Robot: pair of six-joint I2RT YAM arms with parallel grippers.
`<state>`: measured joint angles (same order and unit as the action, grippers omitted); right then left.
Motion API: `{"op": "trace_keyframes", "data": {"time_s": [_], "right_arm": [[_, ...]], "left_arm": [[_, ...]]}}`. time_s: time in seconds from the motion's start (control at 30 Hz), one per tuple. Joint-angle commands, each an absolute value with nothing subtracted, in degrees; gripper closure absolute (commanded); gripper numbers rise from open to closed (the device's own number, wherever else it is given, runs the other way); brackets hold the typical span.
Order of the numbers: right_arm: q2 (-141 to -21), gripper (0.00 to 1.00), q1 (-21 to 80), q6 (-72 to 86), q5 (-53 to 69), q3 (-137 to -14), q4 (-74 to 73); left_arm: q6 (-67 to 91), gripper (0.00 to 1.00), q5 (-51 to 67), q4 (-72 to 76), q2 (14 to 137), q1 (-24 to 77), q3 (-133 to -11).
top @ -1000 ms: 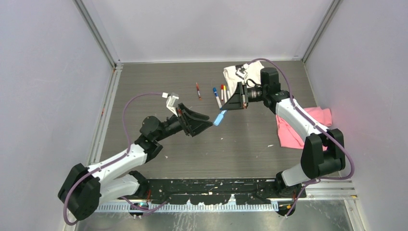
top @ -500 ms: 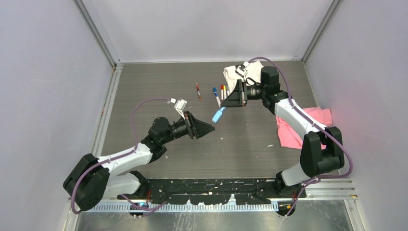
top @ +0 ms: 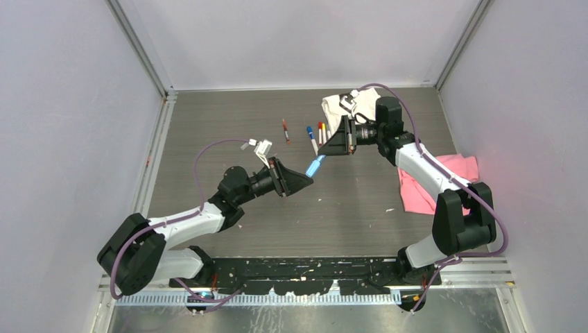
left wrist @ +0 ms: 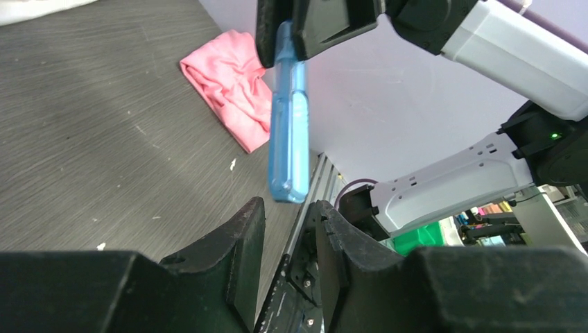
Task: Insert the pens into the pen caps
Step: Press the pen cap onto the pen.
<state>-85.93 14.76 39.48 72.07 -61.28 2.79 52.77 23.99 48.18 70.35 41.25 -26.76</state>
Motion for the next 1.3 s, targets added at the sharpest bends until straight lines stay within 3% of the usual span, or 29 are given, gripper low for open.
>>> {"op": "trace_keyframes", "data": {"time_s": [0.0,0.17,0.4,0.53,0.77,1.17,1.27], "right_arm": [[-85.5,0.99,14.6,40.1,72.6,-61.5,5.1],[-85.4,0.99,14.6,40.2,72.7,-61.5,5.2],[-85.3,0.99,14.7,39.8,73.0,-61.4,5.3],[-84.4,0.99,15.6,36.7,74.7,-61.1,3.7],[-82.9,0.99,21.3,10.0,73.9,-65.7,-26.0],[-83.2,0.99,20.9,10.4,73.5,-65.3,-25.0],[-83.4,0.99,19.5,9.9,75.9,-66.4,-25.1]], "left_arm": [[53.5,0.66,24.0,53.8,70.7,41.6,-29.1],[53.8,0.68,24.0,54.4,71.0,41.6,-29.3],[55.4,0.84,24.0,56.7,72.7,41.6,-29.6],[57.0,0.99,22.7,59.5,74.0,41.6,-29.1],[60.2,0.99,20.6,68.8,77.6,41.4,-28.6],[59.3,0.99,19.1,65.8,73.7,38.2,-26.8],[55.7,0.93,21.5,60.1,70.8,37.7,-25.6]]}}
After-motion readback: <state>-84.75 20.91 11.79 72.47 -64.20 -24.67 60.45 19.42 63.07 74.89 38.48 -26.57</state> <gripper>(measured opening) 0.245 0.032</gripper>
